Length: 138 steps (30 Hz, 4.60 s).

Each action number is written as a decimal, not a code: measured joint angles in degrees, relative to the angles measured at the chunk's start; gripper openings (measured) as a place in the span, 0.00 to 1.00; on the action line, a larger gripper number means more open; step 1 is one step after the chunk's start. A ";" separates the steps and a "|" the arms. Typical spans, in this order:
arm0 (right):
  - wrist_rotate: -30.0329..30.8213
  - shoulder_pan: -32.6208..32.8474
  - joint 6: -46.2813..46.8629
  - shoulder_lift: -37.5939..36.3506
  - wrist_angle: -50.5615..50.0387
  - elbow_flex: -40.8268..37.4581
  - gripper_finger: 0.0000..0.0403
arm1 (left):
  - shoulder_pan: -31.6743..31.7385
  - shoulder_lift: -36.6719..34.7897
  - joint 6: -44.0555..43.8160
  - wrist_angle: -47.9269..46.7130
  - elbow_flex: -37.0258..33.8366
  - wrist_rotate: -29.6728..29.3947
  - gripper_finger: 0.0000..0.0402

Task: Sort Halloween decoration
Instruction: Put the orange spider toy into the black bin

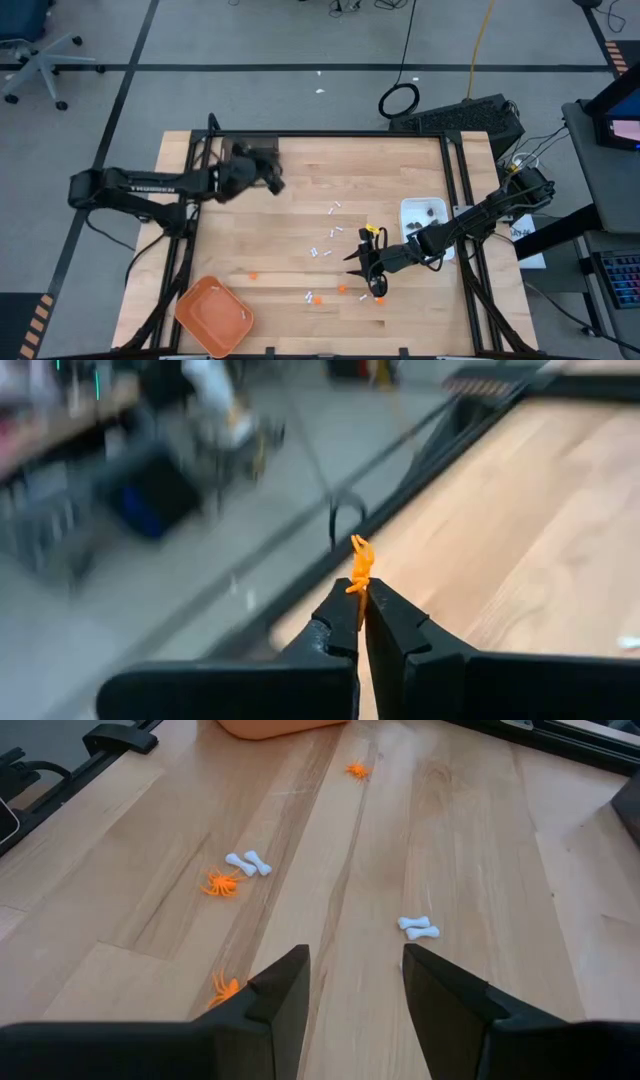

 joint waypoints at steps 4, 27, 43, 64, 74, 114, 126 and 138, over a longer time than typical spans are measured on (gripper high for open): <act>0.00 0.00 0.00 0.00 0.00 0.00 0.36 | 8.93 0.49 -7.34 -8.71 0.00 8.53 0.01; 0.02 -0.24 -0.02 0.00 -0.24 0.00 0.36 | 20.54 4.90 -14.75 -16.66 -0.02 13.34 0.34; 0.02 -0.24 -0.02 0.00 -0.24 0.00 0.36 | -10.95 -5.14 -20.98 -26.84 -0.02 17.16 0.39; 0.02 -0.26 0.66 0.00 -0.13 0.00 0.36 | -44.17 4.35 -3.92 -26.17 -0.02 19.48 0.39; 0.02 -0.74 0.66 0.00 0.07 0.00 0.36 | -44.02 11.54 -5.73 -26.21 -0.02 30.81 0.39; -0.44 -2.08 1.44 2.75 3.63 0.02 0.36 | -36.24 24.10 5.94 -30.59 3.35 44.42 0.39; -0.47 -2.08 1.42 2.75 3.64 0.02 0.36 | -36.20 24.83 6.83 -30.39 3.33 43.95 0.13; -0.47 -2.10 1.42 2.75 3.36 0.02 0.36 | -36.33 21.23 7.48 -34.24 8.22 41.96 0.01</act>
